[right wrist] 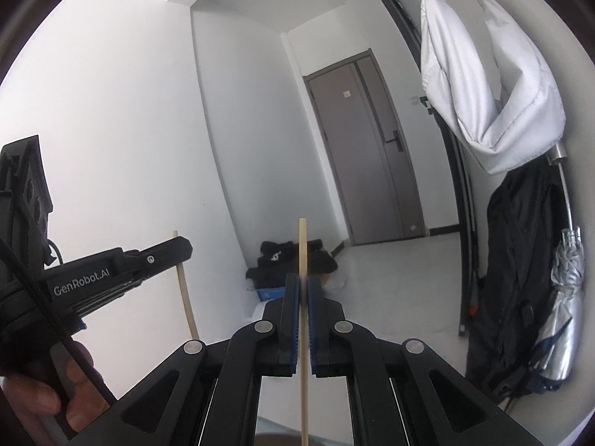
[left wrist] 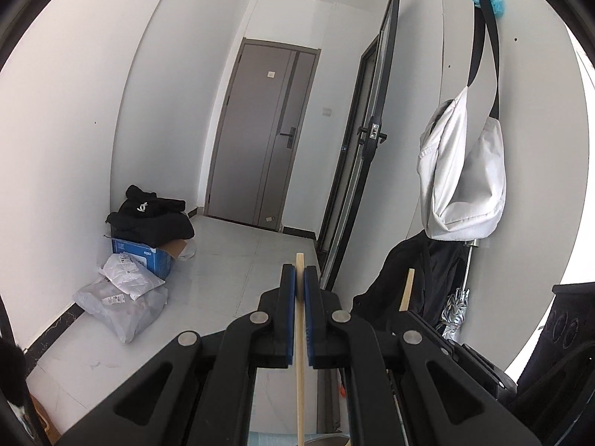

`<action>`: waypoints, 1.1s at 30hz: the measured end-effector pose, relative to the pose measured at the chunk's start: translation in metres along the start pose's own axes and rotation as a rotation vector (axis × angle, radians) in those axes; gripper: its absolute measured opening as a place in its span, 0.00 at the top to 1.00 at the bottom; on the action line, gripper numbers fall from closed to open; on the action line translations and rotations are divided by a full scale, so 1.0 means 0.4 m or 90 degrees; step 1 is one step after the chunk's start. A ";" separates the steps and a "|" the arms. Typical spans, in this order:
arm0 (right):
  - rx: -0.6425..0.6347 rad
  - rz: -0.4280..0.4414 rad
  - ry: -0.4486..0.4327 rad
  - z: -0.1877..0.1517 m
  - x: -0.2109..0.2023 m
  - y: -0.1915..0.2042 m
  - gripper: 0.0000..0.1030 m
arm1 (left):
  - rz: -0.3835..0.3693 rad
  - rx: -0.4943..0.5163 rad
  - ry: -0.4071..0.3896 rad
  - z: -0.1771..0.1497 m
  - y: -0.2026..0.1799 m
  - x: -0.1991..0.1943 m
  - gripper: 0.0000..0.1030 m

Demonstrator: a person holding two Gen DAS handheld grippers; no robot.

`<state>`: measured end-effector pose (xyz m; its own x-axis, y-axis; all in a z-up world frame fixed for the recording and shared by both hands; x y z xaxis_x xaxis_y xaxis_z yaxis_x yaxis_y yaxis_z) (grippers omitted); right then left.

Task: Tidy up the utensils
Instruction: 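Raise both held chopsticks over the caddy and open both grippers, then pull both grippers back from the caddy toward the table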

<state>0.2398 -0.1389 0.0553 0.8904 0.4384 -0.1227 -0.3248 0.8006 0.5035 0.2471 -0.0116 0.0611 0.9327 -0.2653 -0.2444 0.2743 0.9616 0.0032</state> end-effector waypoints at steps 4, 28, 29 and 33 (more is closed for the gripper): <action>-0.020 0.015 0.003 -0.027 0.023 -0.007 0.97 | -0.019 -0.012 0.004 -0.024 0.007 0.019 0.99; -0.055 0.032 0.140 -0.155 -0.005 -0.029 0.93 | -0.057 0.027 0.084 -0.063 -0.033 -0.006 0.65; -0.054 0.032 0.146 -0.158 -0.012 -0.029 0.93 | -0.049 0.022 0.084 -0.058 -0.026 -0.014 0.61; -0.040 0.012 0.154 -0.149 -0.053 -0.043 0.79 | -0.003 0.001 0.087 -0.040 0.008 -0.062 0.35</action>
Point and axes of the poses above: each gripper's, at about its wrist camera, not at the fingertips, and x roughly the way its jaws point, y to its left, z to its top, the point moved 8 cm from there along x, roughly the way its jaws point, and after that the axes turned 14 degrees about x, right-handed, at the moved point
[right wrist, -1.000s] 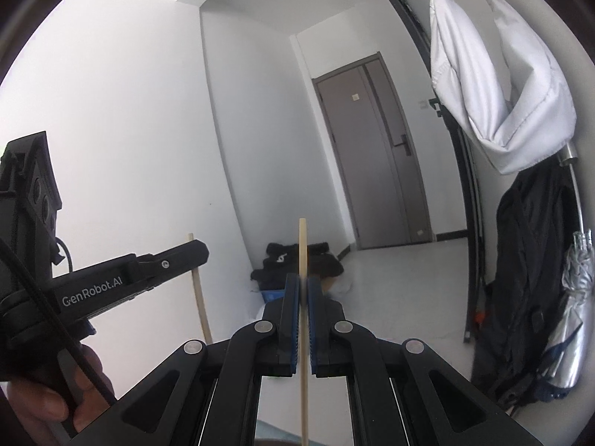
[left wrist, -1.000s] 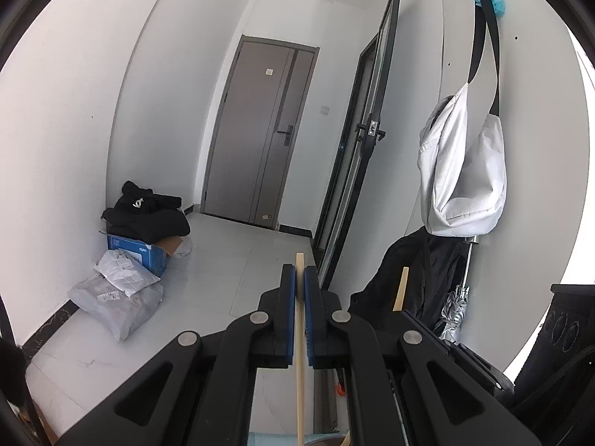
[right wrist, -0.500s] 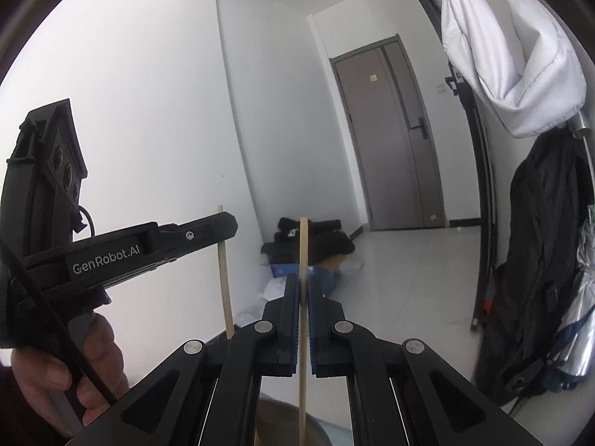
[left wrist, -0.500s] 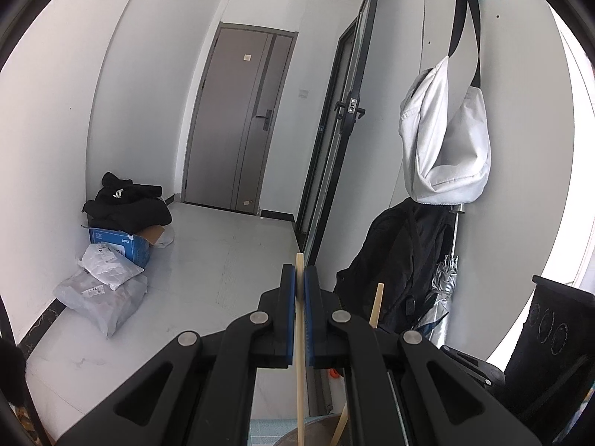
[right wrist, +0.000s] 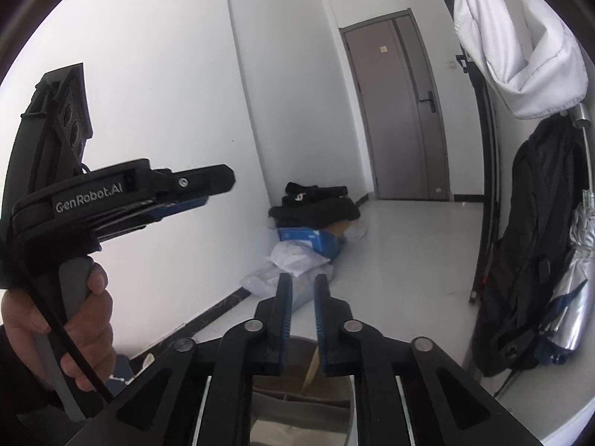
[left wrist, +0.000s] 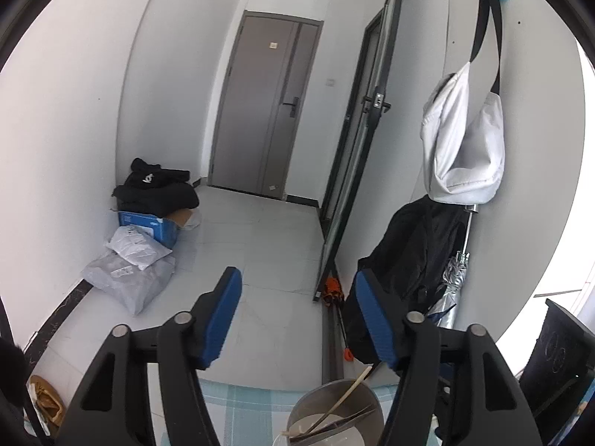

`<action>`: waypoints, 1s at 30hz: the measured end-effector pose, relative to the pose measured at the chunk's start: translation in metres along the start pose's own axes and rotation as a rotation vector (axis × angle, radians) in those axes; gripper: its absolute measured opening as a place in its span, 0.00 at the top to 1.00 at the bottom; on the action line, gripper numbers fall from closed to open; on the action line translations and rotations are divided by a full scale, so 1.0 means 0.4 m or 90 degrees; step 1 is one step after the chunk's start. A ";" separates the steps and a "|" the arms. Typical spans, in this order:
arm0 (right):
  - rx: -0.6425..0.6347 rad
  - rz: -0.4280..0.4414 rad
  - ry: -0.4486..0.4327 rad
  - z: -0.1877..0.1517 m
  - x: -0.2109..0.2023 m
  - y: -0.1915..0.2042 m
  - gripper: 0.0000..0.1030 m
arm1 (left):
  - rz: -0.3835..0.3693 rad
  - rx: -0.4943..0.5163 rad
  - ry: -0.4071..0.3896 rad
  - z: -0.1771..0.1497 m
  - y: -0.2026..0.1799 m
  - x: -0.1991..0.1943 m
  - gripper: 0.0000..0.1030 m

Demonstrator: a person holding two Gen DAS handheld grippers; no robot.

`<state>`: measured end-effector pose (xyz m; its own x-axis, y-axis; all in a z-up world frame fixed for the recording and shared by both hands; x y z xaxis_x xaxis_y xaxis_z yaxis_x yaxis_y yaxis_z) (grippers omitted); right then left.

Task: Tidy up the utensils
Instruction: 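Pull both grippers back from the caddy toward the table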

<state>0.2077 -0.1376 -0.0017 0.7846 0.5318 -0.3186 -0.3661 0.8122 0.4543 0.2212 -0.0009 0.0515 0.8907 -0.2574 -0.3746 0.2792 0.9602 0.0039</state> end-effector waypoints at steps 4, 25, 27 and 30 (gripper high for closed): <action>0.014 -0.015 -0.007 -0.008 -0.075 -0.004 0.74 | 0.024 -0.018 0.002 -0.006 0.014 -0.059 0.23; 0.060 -0.065 -0.030 -0.131 -0.369 0.075 0.30 | 0.074 -0.031 0.014 -0.142 -0.074 -0.302 0.01; 0.062 -0.069 -0.026 -0.151 -0.378 0.073 0.24 | 0.072 -0.032 0.022 -0.164 -0.079 -0.308 0.01; 0.062 -0.078 -0.023 -0.184 -0.396 0.078 0.18 | 0.067 -0.036 0.032 -0.198 -0.084 -0.318 0.01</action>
Point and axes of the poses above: each gripper's, at about its wrist camera, not at the fingertips, and x roughly the way its jaws point, y to its left, z to its top, the point moved 8 cm from there along x, roughly the way its jaws point, and after that the axes turned 14 degrees about x, right-handed, at the moved point
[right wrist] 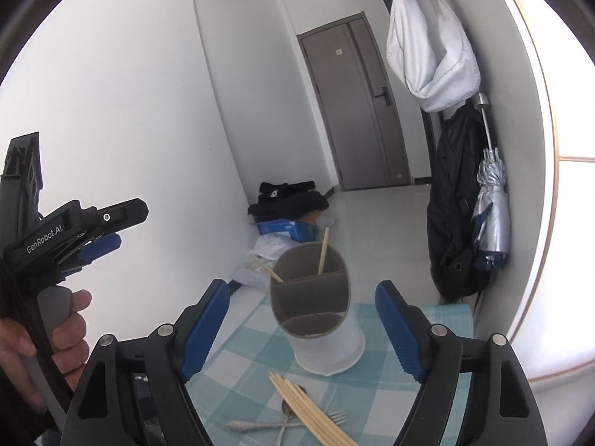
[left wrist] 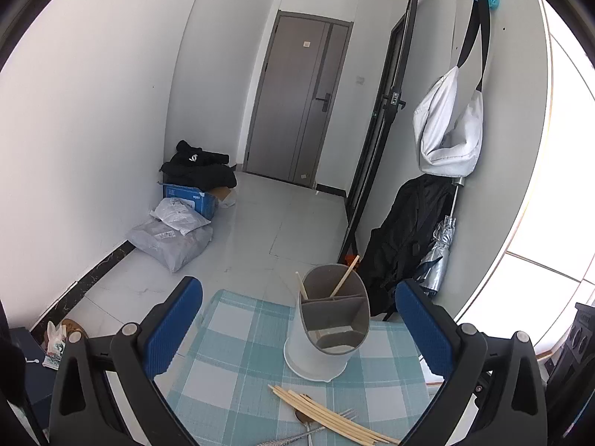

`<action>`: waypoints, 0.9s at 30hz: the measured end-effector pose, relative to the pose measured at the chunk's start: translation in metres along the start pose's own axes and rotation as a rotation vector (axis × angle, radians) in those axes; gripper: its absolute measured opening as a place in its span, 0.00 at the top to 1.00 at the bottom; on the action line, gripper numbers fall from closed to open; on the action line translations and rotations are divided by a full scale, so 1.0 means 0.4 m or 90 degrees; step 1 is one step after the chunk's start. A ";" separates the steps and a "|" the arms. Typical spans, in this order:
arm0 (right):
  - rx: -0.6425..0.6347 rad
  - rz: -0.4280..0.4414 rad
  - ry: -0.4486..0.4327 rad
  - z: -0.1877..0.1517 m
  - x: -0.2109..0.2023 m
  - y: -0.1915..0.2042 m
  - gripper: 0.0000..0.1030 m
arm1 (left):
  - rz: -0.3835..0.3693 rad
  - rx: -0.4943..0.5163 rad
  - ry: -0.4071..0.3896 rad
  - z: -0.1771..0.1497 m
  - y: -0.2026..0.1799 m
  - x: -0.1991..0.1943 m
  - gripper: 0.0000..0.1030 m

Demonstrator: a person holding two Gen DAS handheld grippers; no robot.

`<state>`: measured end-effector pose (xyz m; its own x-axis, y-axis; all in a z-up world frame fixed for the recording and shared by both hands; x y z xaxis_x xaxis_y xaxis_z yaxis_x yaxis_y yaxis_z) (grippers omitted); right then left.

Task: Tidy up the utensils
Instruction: 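Pull both grippers back from the caddy toward the table, then lower the right gripper onto the chopstick pile and pinch one chopstick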

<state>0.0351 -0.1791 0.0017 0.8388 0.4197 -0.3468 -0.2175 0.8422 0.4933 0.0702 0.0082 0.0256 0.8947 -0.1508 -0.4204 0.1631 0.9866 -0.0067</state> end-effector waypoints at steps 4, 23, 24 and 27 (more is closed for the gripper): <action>-0.003 -0.014 0.020 -0.041 -0.006 -0.006 0.18 | 0.000 0.007 0.016 -0.044 -0.007 -0.004 0.01; -0.017 -0.113 0.210 -0.278 0.084 -0.118 0.13 | -0.127 -0.089 0.270 -0.396 -0.010 0.119 0.01; -0.019 -0.117 0.223 -0.288 0.096 -0.122 0.13 | -0.136 -0.085 0.284 -0.408 -0.015 0.126 0.01; -0.031 -0.131 0.253 -0.313 0.125 -0.132 0.14 | -0.127 -0.068 0.300 -0.424 -0.013 0.134 0.01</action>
Point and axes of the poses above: each gripper's, at about its wrist camera, not at the fingertips, and x roughly the way its jaws point, y to its left, z to its top, the point moved 8 cm from there along x, roughly the way its jaws point, and after that the axes turned 14 degrees about x, right-handed, at the moved point
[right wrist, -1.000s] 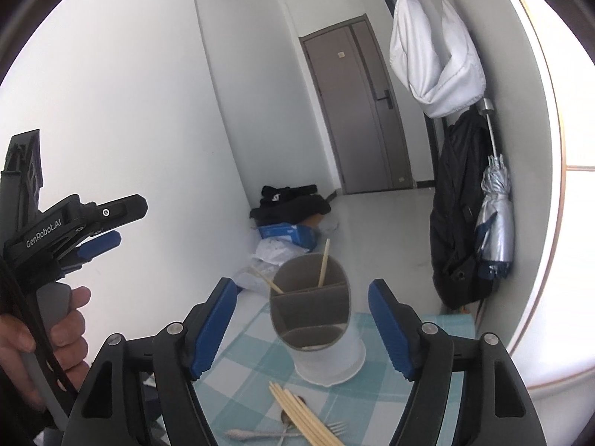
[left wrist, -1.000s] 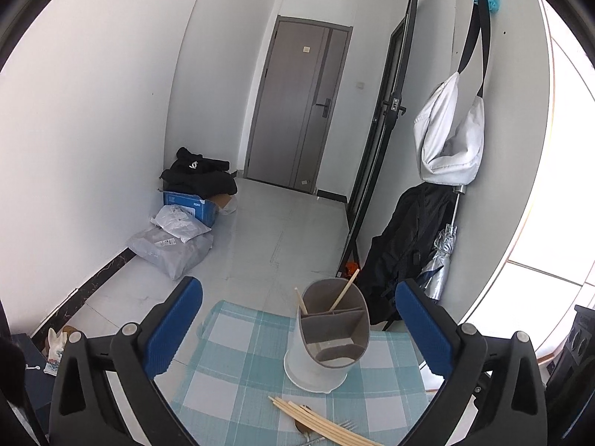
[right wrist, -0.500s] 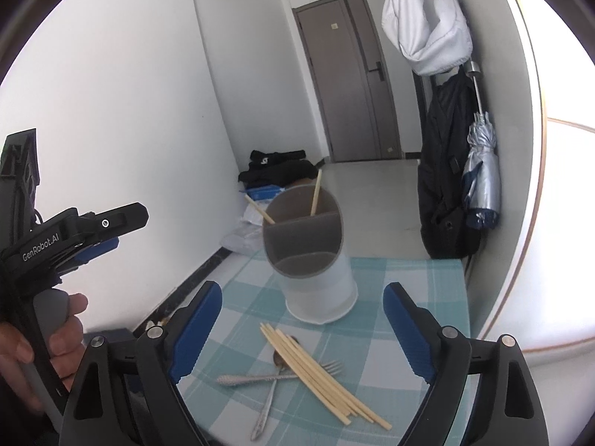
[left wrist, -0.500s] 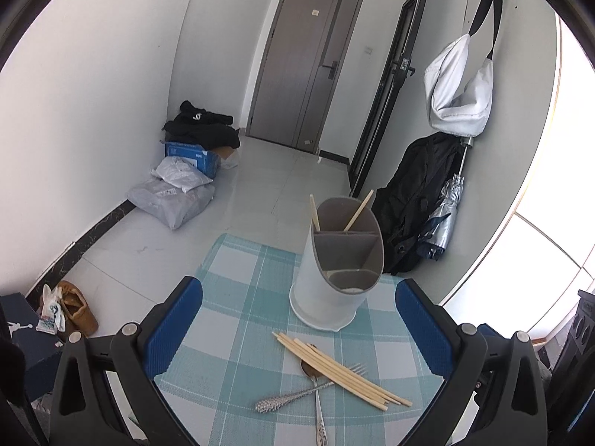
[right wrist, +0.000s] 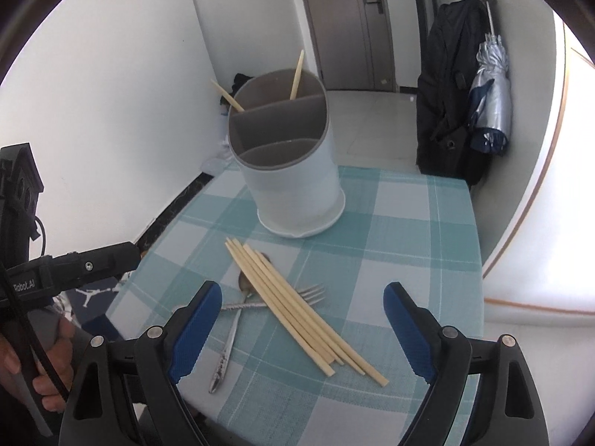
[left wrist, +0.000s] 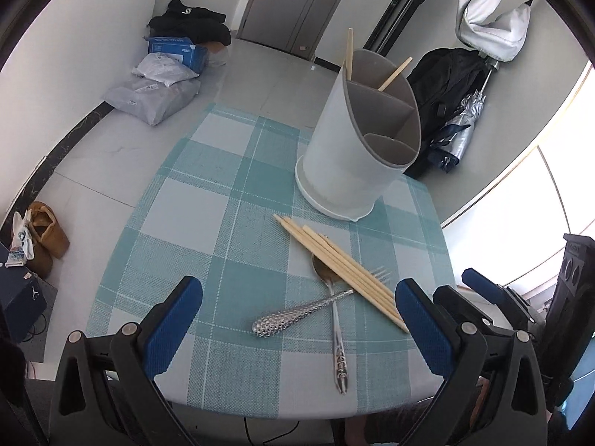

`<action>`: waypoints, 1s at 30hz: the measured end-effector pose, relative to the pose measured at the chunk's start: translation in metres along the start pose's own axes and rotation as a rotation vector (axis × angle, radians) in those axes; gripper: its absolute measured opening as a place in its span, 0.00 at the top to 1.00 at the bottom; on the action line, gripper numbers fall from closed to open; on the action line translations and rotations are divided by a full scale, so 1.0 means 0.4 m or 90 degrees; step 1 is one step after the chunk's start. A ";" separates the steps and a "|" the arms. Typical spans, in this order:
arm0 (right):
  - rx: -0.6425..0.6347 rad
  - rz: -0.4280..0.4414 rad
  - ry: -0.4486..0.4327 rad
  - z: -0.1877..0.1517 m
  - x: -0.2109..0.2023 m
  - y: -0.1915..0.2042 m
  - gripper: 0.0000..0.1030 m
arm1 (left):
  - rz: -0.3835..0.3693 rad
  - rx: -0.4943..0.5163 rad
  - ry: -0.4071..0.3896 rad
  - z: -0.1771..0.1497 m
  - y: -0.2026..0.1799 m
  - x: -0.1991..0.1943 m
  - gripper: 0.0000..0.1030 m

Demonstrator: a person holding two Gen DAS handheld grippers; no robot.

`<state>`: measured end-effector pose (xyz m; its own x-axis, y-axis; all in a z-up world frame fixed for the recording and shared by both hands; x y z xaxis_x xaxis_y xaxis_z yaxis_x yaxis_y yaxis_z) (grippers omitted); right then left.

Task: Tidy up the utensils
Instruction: 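Lower the right gripper onto the chopstick pile and pinch one chopstick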

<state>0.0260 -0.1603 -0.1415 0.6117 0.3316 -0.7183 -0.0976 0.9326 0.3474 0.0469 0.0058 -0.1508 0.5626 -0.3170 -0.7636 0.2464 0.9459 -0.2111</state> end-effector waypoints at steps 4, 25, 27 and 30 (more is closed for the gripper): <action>-0.004 -0.020 0.033 -0.007 0.053 -0.002 0.15 | -0.013 -0.025 0.015 -0.002 0.022 0.010 0.01; -0.115 -0.054 0.208 0.015 0.307 0.057 0.68 | -0.007 -0.026 0.034 0.014 0.070 0.023 0.01; -0.119 -0.052 0.218 0.014 0.312 0.056 0.70 | -0.009 -0.027 0.034 0.016 0.071 0.024 0.01; -0.140 -0.057 0.229 0.004 0.317 0.054 0.70 | -0.009 -0.033 0.037 0.018 0.075 0.026 0.01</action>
<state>0.1027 -0.0982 -0.2240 0.3168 0.2407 -0.9174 -0.2460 0.9550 0.1656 0.0661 0.0304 -0.1608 0.5126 -0.3273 -0.7938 0.2126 0.9441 -0.2519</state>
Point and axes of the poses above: each gripper's, at about its wrist camera, not at the fingertips, and x roughly the way its jaws point, y to its left, z to its top, the point moved 8 cm from there along x, roughly the way its jaws point, and after that the axes turned 14 degrees about x, right-handed, at the moved point
